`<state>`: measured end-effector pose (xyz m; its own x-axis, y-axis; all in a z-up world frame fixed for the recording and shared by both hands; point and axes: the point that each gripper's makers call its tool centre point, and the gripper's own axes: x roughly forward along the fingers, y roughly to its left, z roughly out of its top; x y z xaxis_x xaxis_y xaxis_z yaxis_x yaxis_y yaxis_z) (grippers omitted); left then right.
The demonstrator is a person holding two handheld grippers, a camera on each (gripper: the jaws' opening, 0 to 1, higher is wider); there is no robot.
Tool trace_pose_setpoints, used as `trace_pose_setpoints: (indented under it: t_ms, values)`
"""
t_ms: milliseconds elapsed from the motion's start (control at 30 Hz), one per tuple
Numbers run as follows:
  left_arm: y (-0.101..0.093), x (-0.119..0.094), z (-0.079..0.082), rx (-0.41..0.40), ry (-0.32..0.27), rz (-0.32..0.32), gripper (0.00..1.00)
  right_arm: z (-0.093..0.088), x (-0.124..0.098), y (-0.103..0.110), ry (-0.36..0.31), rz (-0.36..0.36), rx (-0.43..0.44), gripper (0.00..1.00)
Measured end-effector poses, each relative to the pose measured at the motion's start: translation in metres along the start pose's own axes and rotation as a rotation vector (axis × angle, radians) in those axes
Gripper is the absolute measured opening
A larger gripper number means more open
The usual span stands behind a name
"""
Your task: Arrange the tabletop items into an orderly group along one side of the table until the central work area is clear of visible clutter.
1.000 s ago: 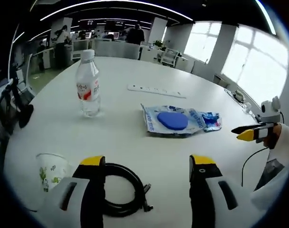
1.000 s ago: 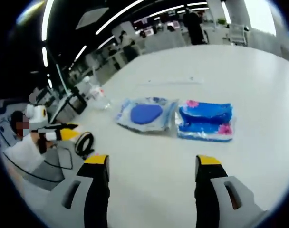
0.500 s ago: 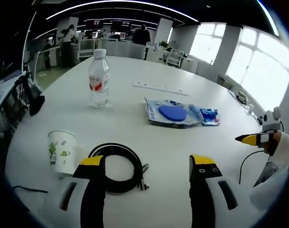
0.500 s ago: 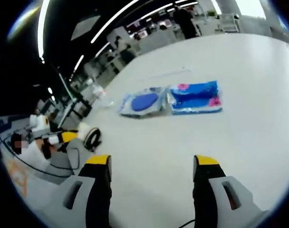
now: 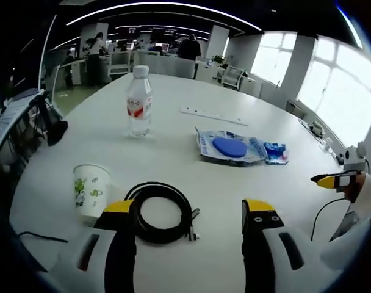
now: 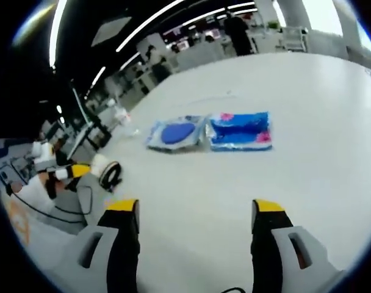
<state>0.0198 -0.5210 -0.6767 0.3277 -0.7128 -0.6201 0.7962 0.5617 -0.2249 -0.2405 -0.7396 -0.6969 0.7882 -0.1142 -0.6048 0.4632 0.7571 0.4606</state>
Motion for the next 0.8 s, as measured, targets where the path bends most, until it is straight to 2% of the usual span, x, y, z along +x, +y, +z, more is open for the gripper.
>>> trace_pose_setpoints:
  t_ms: [67,167,267,467,533,667,800]
  values:
    - [0.003,-0.001,0.001,-0.031,-0.012,-0.004,0.7,-0.006,-0.002,-0.004,0.004,-0.004,0.021,0.77]
    - [0.01,-0.004,0.0,-0.02,-0.002,0.012,0.7,-0.014,-0.005,-0.007,0.015,-0.015,0.025,0.77]
    - [0.019,-0.007,0.0,-0.021,0.0,0.025,0.7,-0.019,-0.006,-0.005,0.007,0.005,0.12,0.75]
    - [0.035,-0.01,0.004,-0.041,-0.004,0.055,0.69,-0.02,-0.007,-0.006,0.005,-0.001,0.114,0.75]
    - [0.04,-0.011,0.005,-0.044,-0.004,0.064,0.68,-0.017,-0.008,-0.005,-0.012,0.007,0.153,0.74]
    - [0.058,-0.017,0.01,-0.088,-0.027,0.106,0.67,-0.019,-0.008,-0.006,-0.013,0.003,0.173,0.72]
    - [0.075,-0.022,0.013,-0.079,-0.026,0.144,0.67,-0.022,-0.01,-0.005,-0.001,-0.001,0.178,0.72]
